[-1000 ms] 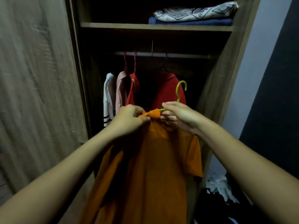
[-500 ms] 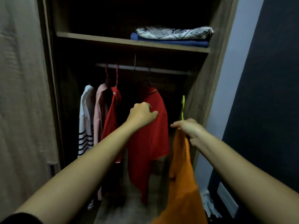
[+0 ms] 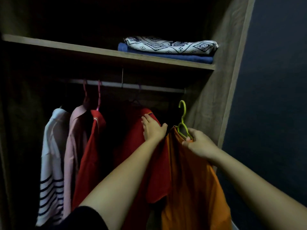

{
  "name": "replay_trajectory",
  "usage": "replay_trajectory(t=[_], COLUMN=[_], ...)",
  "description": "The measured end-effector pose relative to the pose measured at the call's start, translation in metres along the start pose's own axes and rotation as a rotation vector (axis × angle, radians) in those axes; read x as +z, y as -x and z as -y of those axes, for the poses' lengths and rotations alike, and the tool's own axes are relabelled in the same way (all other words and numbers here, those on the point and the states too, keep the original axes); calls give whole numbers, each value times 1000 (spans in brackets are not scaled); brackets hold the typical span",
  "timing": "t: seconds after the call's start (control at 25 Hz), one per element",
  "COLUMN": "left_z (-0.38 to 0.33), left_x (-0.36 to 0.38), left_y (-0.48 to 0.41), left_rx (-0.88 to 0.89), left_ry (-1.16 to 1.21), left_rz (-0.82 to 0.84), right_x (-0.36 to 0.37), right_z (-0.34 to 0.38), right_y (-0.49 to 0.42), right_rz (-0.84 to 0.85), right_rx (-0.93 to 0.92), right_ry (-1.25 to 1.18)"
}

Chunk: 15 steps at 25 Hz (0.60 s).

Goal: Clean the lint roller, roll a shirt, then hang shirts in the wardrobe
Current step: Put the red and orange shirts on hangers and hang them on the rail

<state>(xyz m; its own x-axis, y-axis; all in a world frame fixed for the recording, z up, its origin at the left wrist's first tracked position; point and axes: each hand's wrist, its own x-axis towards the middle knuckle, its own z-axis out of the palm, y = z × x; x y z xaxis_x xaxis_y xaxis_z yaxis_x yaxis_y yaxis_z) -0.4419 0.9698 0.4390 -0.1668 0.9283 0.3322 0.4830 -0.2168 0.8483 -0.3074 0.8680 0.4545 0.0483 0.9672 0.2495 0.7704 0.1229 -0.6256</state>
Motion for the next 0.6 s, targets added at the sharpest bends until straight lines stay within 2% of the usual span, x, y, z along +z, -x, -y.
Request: replay_trajectory(t=[0.16,0.28,0.6], left_z=[23,36,42], left_x=[7,7,-5], left_y=[-10,-14,-24], left_rx=[137,243,301], left_ry=[47,21,-15], left_rz=[-67,13,181], right_x=[8,12,13], right_z=[2,4,38], right_y=[-49,-84,-144], right_rz=[-37,-47,-107], right_rx=[-13,-3,-91], right_ry=[144,174,284])
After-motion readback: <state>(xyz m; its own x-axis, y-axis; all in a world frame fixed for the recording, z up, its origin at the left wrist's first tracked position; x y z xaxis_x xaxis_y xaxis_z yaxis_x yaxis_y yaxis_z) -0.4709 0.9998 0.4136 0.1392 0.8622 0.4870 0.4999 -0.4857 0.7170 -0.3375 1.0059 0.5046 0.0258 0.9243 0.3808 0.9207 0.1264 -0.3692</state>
